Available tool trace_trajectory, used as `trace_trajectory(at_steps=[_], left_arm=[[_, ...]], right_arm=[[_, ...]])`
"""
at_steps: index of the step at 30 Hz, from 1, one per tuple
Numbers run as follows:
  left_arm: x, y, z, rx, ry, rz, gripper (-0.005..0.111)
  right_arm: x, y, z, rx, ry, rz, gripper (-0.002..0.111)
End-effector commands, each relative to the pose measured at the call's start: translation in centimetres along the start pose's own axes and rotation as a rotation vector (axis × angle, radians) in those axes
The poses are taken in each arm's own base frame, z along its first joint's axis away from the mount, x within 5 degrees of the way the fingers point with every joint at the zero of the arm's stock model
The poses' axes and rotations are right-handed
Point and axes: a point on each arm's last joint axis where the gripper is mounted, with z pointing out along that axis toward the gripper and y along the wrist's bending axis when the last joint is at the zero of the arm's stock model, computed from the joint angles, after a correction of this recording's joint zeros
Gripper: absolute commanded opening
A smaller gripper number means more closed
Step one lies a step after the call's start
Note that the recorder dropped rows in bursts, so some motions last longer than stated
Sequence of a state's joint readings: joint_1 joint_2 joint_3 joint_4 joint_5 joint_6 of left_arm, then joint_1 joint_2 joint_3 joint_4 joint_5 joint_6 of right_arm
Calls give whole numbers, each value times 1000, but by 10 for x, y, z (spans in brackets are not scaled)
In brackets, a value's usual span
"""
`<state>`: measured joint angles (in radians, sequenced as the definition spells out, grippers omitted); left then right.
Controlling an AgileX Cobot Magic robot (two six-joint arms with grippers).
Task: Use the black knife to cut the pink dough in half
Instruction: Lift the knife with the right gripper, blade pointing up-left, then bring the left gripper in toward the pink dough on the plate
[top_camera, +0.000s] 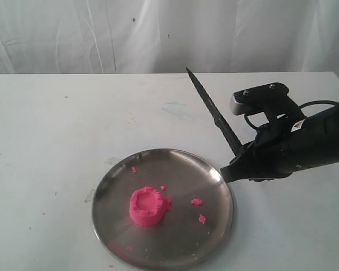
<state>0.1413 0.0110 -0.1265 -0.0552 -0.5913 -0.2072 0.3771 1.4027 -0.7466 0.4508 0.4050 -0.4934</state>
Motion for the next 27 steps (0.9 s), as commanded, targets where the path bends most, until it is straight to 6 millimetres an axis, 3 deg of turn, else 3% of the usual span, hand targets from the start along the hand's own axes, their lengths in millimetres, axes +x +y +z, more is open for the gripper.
trace_trajectory(at_steps=[1,3,4,6,8,11,18,27], left_arm=[[4,-5,22,37,275,249,0],[40,1,27,78,620,444,0],[50,3,32,86,688,455,0],[61,2,48,55,673,329,0],[74,2,62,-13,661,65,0],[88,-6,67,28,719,-48,0],[106,-52,72,538,750,210,0],[131,-74,95,694,803,355,0]], right_arm=[[1,1,-1,-5,9,-2,0],[4,2,-1,-20,38,-2,0],[5,3,-1,-26,48,-2,0],[8,4,-1,-43,82,-3,0],[12,6,-2,-59,130,-21,0],[13,5,-2,-58,143,-35,0],[15,6,-2,-65,157,-23,0],[12,11,-7,-117,204,42,0]])
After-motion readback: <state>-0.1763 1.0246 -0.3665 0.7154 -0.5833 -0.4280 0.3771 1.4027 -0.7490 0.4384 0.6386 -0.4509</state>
